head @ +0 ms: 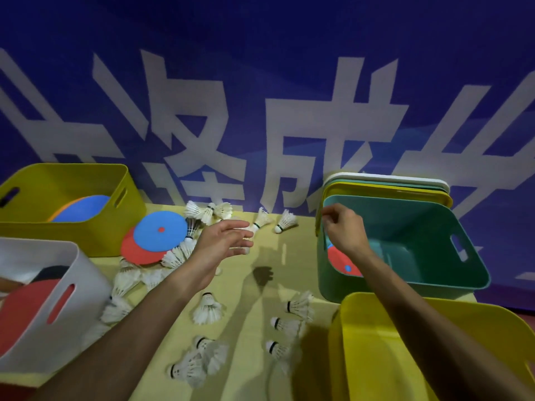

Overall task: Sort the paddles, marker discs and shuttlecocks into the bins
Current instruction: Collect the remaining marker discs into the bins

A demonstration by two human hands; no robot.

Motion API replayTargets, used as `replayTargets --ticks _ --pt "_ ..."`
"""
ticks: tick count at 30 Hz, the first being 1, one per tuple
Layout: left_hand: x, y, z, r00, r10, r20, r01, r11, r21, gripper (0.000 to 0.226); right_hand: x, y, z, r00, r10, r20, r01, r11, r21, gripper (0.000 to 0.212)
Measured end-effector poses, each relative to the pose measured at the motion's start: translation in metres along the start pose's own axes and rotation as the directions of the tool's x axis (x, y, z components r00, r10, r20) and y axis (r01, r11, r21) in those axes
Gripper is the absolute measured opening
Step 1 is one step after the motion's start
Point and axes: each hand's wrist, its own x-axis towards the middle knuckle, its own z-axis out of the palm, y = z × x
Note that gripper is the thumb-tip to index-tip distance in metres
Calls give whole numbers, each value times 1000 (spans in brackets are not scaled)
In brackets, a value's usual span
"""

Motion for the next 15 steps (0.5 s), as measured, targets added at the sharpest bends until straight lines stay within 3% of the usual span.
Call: replayTargets --ticks 7,15 --pt "13 -19 -94 993 -31 -116 27 999 -32 17 3 -71 71 995 -64 81 66 997 -27 23" --pt "31 -61 -205 957 -108 -270 89 993 -83 15 1 -142 193 935 -18 354 50 996 -80 28"
